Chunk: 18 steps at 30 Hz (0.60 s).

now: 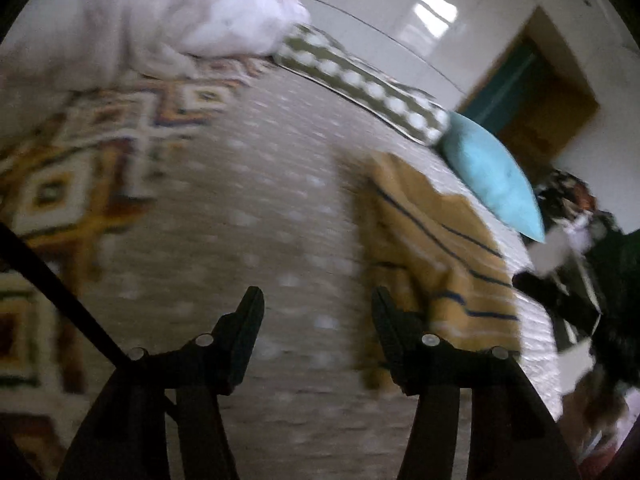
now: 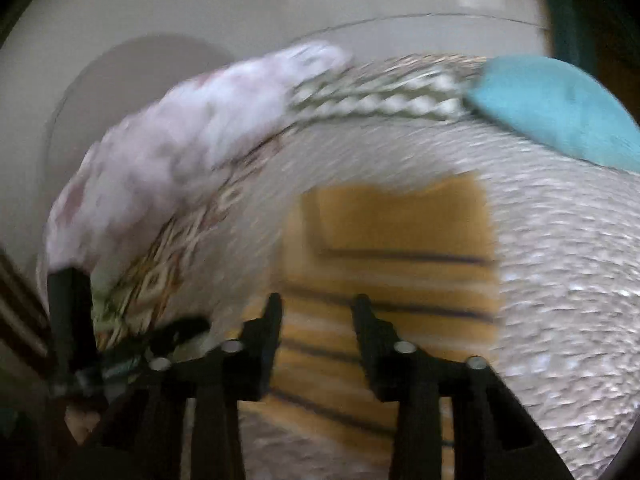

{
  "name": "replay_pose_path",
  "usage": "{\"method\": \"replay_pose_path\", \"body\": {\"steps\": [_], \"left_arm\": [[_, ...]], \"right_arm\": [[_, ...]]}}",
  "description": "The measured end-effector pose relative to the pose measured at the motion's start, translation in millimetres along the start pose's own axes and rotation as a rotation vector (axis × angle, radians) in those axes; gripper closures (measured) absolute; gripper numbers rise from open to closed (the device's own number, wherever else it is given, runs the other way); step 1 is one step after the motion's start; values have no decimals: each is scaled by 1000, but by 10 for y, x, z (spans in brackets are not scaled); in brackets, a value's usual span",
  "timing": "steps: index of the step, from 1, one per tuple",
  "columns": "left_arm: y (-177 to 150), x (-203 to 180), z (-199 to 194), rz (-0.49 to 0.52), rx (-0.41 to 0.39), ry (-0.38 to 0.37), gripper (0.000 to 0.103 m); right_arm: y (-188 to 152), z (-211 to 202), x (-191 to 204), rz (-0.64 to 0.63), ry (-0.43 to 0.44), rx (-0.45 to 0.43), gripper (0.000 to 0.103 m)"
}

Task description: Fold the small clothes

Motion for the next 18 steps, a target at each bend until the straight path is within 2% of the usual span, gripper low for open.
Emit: {"method": "replay_pose_path", "body": {"steps": [1, 4, 9, 15, 18], "left_arm": [[-3, 58, -37, -7, -6, 15, 49], [-31, 204, -136, -18, -20, 26, 49], [-144, 432, -289, -24, -26, 62, 47], [-250, 627, -389, -26, -25, 80, 47], [-285, 715, -430, -36, -26, 92, 47]], "right_arm": [[-83, 66, 76, -17, 3, 24, 80], [-324, 378, 261, -34, -16, 106, 80], [-688, 792, 312, 8, -9, 238, 80], [-554, 384, 463, 23, 46, 142, 78], [-478, 162, 457, 45, 28, 68, 78]]}}
Point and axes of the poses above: each gripper's, at about its wrist camera, not at the fingertips, and z roughly the way its jaws point, x to its left, y to its top, the point moved 7 cm from there along z, roughly the way its jaws point, and after that the axes turned 14 degrees about z, right-handed, at the moved point
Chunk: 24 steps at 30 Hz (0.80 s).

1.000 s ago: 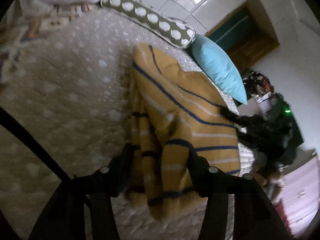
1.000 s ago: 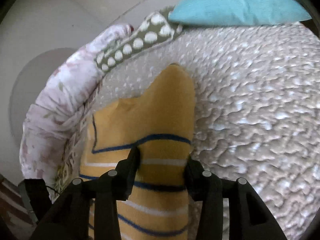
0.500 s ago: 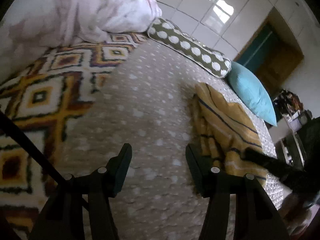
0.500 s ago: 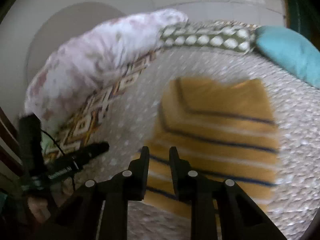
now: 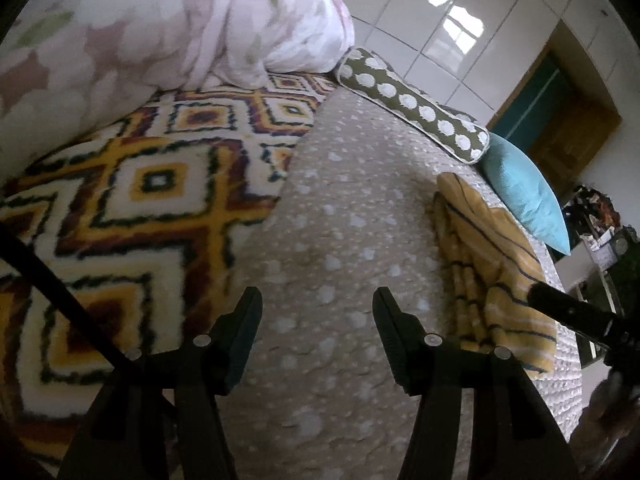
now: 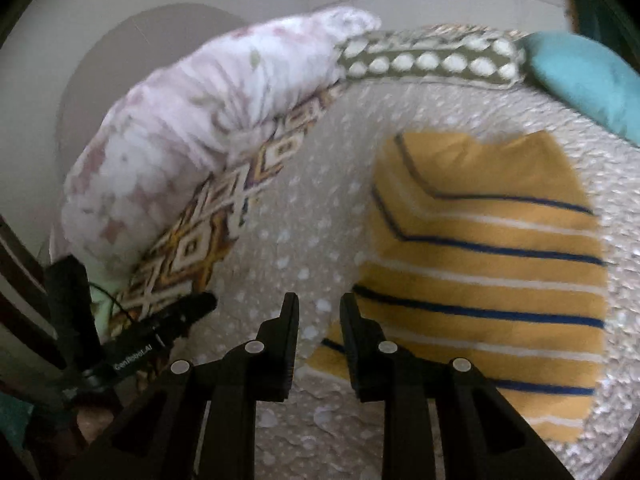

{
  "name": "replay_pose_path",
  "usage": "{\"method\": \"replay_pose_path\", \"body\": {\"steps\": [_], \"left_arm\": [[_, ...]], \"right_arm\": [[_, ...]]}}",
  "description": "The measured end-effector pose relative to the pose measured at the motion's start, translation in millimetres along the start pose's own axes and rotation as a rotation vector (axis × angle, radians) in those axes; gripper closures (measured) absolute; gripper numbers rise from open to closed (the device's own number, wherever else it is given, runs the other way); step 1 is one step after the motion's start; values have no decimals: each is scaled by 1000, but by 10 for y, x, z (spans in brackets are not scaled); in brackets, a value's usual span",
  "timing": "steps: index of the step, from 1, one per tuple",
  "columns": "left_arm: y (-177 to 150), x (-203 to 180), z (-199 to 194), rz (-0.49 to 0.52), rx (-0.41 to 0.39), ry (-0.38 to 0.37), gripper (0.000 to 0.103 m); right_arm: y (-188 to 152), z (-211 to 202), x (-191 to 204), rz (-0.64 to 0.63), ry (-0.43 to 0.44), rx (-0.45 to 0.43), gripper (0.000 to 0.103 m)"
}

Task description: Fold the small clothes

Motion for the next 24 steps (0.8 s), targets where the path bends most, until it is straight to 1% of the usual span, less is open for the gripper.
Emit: {"method": "replay_pose_path", "body": {"steps": [1, 3, 6, 9, 11, 12, 14, 16, 19, 22, 24], "left_arm": [[1, 19, -13, -8, -4, 0, 46], [21, 39, -38, -23, -19, 2, 40], [52, -19, -29, -22, -32, 20, 37], [61, -218, 58, 15, -19, 34, 36], [53, -377, 122, 53, -8, 39, 35], [40, -481, 164, 81, -1, 48, 35], [13, -582, 228, 105, 12, 71, 33], [-20, -623, 311, 101, 28, 84, 33], [-73, -621, 436, 79, 60, 97, 33], [-99, -635, 493, 93, 68, 128, 31], [-113, -663, 508, 103, 66, 131, 25]], "right_arm": [[1, -25, -26, 14, -10, -12, 78], [-93, -43, -128, 36, -44, -16, 78], [-240, -40, -241, 51, -72, -10, 78], [-336, -154, -398, 41, -107, -43, 78], [-334, -267, -523, 33, -131, -79, 78], [-311, -340, -602, 33, -145, -107, 78], [-272, -400, -749, 49, -165, -132, 78], [-283, -354, -908, 71, -183, -113, 78], [-441, -207, -1108, 98, -181, -49, 78], [-477, -312, -1072, 80, -139, -71, 78], [-418, -431, -1025, 83, -98, -92, 78]]}}
Point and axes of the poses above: each gripper's, at about its wrist camera, not at the fingertips, and z roughly the way its jaws point, x to its left, y to its top, the point moved 7 cm from there along z, roughly the way its jaws point, and after that the axes turned 14 degrees about z, right-handed, at the moved point
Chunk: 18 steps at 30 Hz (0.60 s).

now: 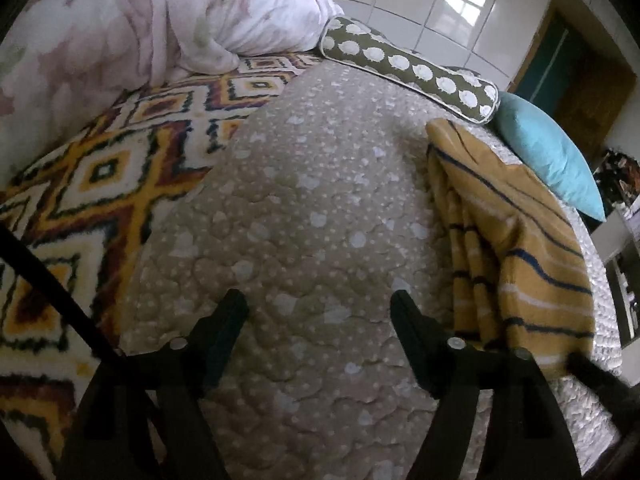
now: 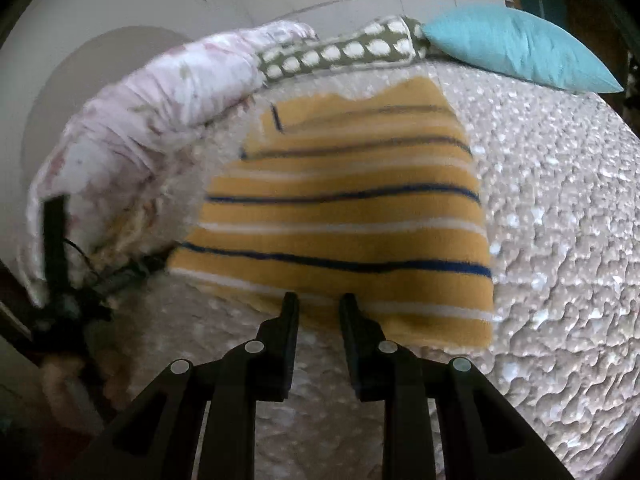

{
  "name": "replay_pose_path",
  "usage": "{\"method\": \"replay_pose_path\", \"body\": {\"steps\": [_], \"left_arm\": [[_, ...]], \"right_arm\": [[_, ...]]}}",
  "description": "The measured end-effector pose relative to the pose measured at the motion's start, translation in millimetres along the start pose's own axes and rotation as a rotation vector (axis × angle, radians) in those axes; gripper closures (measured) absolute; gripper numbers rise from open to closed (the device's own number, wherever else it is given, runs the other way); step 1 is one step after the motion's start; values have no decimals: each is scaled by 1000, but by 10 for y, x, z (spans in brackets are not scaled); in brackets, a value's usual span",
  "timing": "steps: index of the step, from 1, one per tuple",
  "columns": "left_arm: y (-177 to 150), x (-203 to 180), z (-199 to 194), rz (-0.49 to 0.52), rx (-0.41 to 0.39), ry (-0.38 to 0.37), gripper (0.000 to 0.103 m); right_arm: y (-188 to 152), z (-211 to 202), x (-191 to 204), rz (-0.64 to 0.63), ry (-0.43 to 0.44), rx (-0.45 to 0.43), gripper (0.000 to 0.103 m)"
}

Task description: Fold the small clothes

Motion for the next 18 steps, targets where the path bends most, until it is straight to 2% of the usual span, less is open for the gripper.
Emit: {"method": "replay_pose_path", "body": {"steps": [4, 7, 9, 11, 12, 15, 17, 18], "left_arm": [[-12, -24, 53, 14, 10, 20, 21], [-16, -48, 77, 28, 11, 21, 16], [-20, -65, 93, 39, 10, 16, 12], [-19, -74, 94, 39, 6, 7, 11], [-20, -74, 91, 37, 3, 2, 11], [-13, -69, 89, 29, -2, -18, 7], [-1, -97, 110, 40, 4, -38, 0], [8, -106, 126, 47, 13, -42, 0]], "right_arm": [[369, -108, 153, -19, 5, -87, 78], [684, 103, 295, -6, -11, -101, 78], [809, 426, 327, 12, -36, -48, 78], [794, 728, 254, 54, -60, 43, 78], [786, 805, 212, 81, -57, 57, 78], [792, 545, 216, 83, -10, 11, 77], [733, 231, 201, 19, -42, -52, 69], [688, 30, 173, -32, -84, -103, 66]]}}
Point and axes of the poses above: each gripper's, at about its wrist camera, not at the fingertips, and z roughly the way its jaws point, x to its left, y to its top, the point moved 7 cm from there along z, roughly the way its jaws point, and after that the axes turned 14 degrees about z, right-handed, at the moved point
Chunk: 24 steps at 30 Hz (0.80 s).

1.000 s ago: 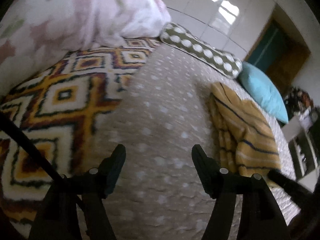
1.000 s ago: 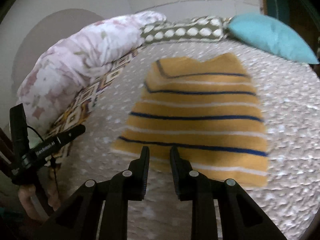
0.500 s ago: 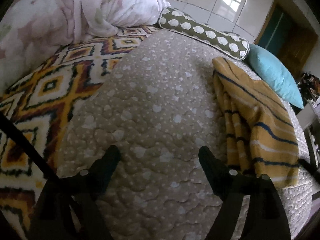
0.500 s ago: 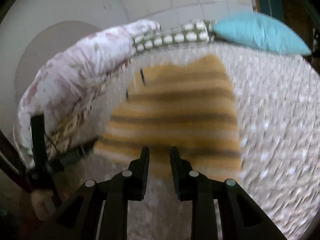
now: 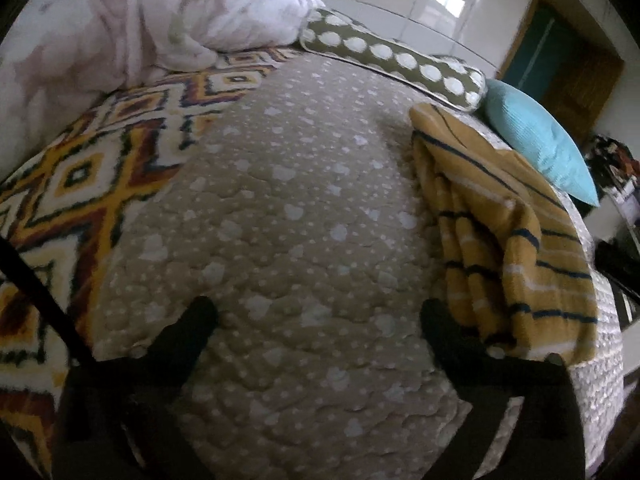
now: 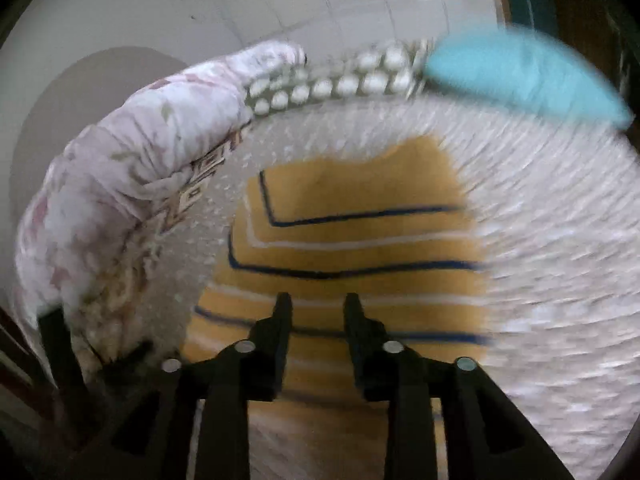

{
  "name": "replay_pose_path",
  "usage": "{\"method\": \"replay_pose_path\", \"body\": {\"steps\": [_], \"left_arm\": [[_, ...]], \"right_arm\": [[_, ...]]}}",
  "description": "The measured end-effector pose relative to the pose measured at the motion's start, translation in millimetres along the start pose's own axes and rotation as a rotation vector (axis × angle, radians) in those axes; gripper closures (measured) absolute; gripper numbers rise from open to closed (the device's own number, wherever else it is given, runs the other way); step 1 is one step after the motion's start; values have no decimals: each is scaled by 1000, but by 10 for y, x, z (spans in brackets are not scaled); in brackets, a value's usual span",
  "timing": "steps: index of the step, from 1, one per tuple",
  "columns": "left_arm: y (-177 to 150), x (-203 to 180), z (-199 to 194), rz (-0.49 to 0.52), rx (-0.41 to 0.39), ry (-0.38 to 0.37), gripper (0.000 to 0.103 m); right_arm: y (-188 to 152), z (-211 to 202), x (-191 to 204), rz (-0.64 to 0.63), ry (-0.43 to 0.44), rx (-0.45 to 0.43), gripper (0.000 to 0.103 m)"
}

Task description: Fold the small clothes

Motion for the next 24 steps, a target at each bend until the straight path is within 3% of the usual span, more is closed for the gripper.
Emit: {"method": "replay_pose_path", "body": {"steps": [2, 3, 11, 16, 24], "left_arm": [[7, 0, 18, 2, 10, 6, 0], [13, 0, 30, 5, 14, 13, 0], [28, -34, 117, 50, 58, 72, 0], [44, -85, 200, 109, 109, 132, 0], [56, -51, 72, 73, 49, 113, 0]], "right_arm": [[-58, -367, -111, -61, -68, -95, 51], [-110, -584, -200, -76, -97, -144, 49], [-410, -1305, -733, 4, -186, -201, 45], [-521, -1376, -911, 56, -235, -205, 43], [-607, -1141, -940, 121, -249, -170, 43]]}}
Point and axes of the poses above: each gripper's, at about its wrist camera, not at the fingertips, and z roughly the way its jaws point, x to its left, y to its top, the point moved 7 cm from there along z, roughly the way its jaws point, and after that the axes turned 14 degrees about z, right-handed, at the moved point
